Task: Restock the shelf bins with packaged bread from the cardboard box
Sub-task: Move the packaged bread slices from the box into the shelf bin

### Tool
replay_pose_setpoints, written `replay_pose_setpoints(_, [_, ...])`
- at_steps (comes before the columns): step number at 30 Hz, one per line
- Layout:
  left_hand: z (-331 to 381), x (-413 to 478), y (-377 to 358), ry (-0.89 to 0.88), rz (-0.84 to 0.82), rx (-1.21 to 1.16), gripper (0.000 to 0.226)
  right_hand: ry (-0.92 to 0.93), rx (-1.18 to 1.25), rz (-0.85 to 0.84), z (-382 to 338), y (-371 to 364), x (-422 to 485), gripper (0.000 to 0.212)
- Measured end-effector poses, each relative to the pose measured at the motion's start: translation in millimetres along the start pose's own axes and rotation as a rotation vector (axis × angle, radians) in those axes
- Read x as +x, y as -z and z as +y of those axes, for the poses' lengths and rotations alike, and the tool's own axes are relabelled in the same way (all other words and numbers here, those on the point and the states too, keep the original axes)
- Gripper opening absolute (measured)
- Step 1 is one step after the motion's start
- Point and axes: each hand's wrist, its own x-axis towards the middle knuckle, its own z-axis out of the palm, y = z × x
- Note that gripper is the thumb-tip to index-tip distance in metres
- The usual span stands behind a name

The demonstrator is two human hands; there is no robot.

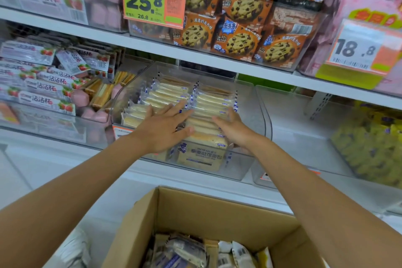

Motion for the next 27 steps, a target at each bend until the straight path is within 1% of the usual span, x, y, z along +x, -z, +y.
replay_pose_setpoints(2, [2, 3, 2, 0.033, -0.038, -0.007, 0.070, 0.002, -0.005, -0.008, 0, -2, 1, 0.093])
replay_pose_setpoints(4, [4, 6, 6, 0.068, -0.069, -0.033, 0.068, 0.014, -0.072, -0.007, -5, -1, -1, 0.089])
replay_pose_setpoints(6, [8, 4, 10, 0.081, -0.035, -0.068, 0.068, 0.033, -0.174, 0.045, -9, 3, -10, 0.081])
replay_pose_setpoints(7, [13, 0, 11, 0.078, 0.033, -0.079, 0.067, 0.078, -0.227, 0.114, -11, 5, -19, 0.076])
replay_pose_setpoints(8, [20, -6, 12, 0.066, 0.138, -0.084, 0.064, 0.145, -0.269, 0.204, -13, 6, -29, 0.070])
replay_pose_setpoints(10, [41, -23, 13, 0.021, 0.358, -0.115, 0.047, 0.334, -0.307, 0.403, -13, 5, -57, 0.051])
replay_pose_setpoints(11, [54, -33, 11, 0.004, 0.422, -0.175, 0.035, 0.417, -0.294, 0.475, -13, 3, -74, 0.038])
replay_pose_setpoints(12, [66, -46, 7, 0.011, 0.434, -0.271, 0.024, 0.475, -0.274, 0.505, -11, -1, -91, 0.027])
replay_pose_setpoints(13, [77, -59, 0, 0.037, 0.403, -0.384, 0.016, 0.512, -0.257, 0.498, -6, -6, -109, 0.020])
replay_pose_setpoints(15, [90, -85, -28, 0.099, 0.289, -0.546, 0.008, 0.514, -0.255, 0.409, 17, -19, -141, 0.012])
replay_pose_setpoints(16, [92, -98, -48, 0.126, 0.210, -0.578, 0.008, 0.471, -0.286, 0.328, 37, -27, -153, 0.012])
replay_pose_setpoints(19, [86, -135, -123, 0.249, -0.083, -0.608, 0.015, 0.247, -0.383, 0.046, 111, -53, -179, 0.019])
replay_pose_setpoints(21, [74, -155, -178, 0.368, -0.222, -0.636, 0.026, 0.115, -0.394, -0.092, 160, -69, -189, 0.022])
replay_pose_setpoints(23, [63, -167, -223, 0.432, -0.294, -0.651, 0.039, 0.008, -0.380, -0.182, 197, -83, -193, 0.020])
replay_pose_setpoints(25, [57, -166, -256, 0.417, -0.322, -0.636, 0.055, -0.052, -0.348, -0.228, 224, -96, -191, 0.021])
replay_pose_setpoints(27, [54, -157, -278, 0.399, -0.346, -0.618, 0.069, -0.102, -0.304, -0.228, 243, -105, -185, 0.027])
